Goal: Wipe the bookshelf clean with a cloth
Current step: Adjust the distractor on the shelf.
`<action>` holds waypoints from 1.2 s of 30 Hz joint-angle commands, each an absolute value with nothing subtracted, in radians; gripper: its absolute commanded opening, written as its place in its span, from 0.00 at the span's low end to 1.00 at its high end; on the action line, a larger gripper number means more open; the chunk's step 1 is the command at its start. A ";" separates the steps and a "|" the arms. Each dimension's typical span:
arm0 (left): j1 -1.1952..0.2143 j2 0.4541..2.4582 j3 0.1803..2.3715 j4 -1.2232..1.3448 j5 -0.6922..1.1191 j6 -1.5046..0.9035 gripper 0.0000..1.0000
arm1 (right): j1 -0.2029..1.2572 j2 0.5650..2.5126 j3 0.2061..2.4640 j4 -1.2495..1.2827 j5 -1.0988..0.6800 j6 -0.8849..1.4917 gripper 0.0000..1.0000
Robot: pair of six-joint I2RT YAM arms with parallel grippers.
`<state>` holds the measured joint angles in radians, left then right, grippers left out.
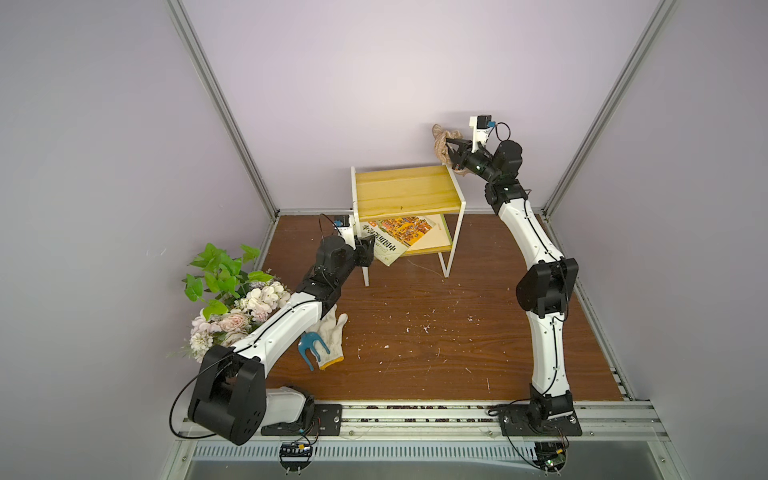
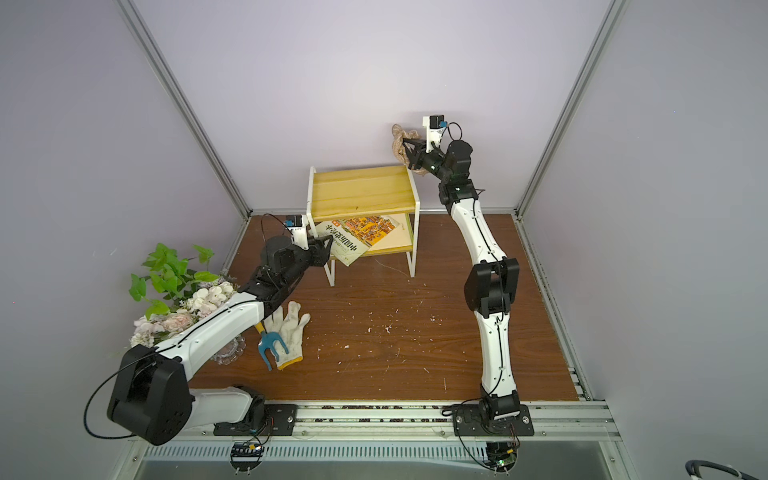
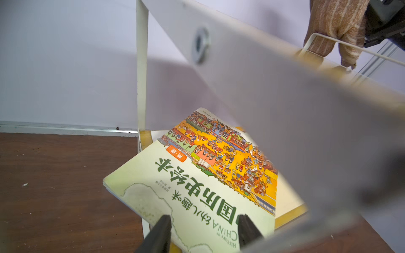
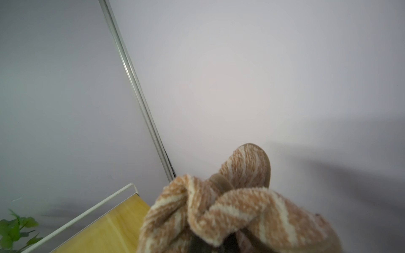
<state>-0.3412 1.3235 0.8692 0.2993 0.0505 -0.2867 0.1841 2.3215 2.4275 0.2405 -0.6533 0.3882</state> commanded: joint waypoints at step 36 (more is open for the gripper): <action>-0.331 1.374 0.900 0.271 0.163 -0.241 0.07 | 0.525 1.434 1.340 0.327 -0.166 -0.100 0.00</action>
